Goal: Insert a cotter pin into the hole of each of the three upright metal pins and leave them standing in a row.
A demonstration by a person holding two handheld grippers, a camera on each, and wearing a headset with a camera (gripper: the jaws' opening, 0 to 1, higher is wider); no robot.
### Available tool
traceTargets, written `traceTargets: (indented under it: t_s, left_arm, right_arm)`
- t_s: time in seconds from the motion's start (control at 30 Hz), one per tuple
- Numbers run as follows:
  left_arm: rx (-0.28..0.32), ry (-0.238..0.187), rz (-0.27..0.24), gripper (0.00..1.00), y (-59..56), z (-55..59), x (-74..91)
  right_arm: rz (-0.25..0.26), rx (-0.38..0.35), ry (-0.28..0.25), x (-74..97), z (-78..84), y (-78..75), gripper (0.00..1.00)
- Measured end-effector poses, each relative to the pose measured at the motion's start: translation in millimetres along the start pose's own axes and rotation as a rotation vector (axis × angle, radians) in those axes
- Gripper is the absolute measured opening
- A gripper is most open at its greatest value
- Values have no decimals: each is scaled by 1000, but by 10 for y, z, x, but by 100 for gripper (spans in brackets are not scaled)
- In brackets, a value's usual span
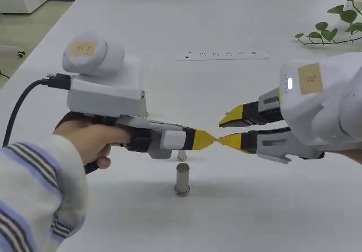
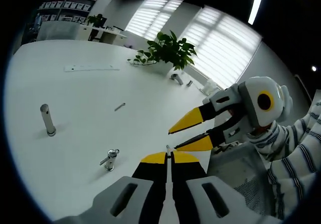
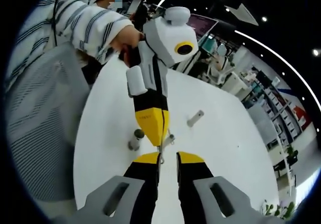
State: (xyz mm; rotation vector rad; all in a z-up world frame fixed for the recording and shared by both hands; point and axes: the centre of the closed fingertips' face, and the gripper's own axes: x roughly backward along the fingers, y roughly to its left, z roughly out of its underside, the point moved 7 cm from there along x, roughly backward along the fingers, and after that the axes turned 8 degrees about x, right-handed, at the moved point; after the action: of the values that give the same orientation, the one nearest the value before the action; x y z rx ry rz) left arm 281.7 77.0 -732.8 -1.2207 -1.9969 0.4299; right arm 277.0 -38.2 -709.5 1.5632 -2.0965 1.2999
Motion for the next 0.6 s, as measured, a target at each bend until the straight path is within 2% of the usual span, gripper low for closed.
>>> traceTargets:
  t_s: [0.13, 0.3, 0.4, 0.47, 0.6]
  left_arm:
    - [-57, 6, 6, 0, -10, 10, 41]
    - [-119, 0, 26, 0, -43, 1, 80]
    - [-209, -18, 64, 0, -89, -24, 97]
    - [-305, -24, 84, 0, -136, -39, 116]
    - [-370, -19, 105, 0, -180, -35, 123]
  right_arm:
    - [-19, -54, -19, 59, 56, -42, 17]
    - [-92, -161, -61, 128, 113, -14, 19]
    - [-134, -203, -82, 153, 143, 2, 20]
    - [-152, -222, -84, 174, 161, 1, 21]
    - [-202, -280, -109, 183, 178, 18, 22]
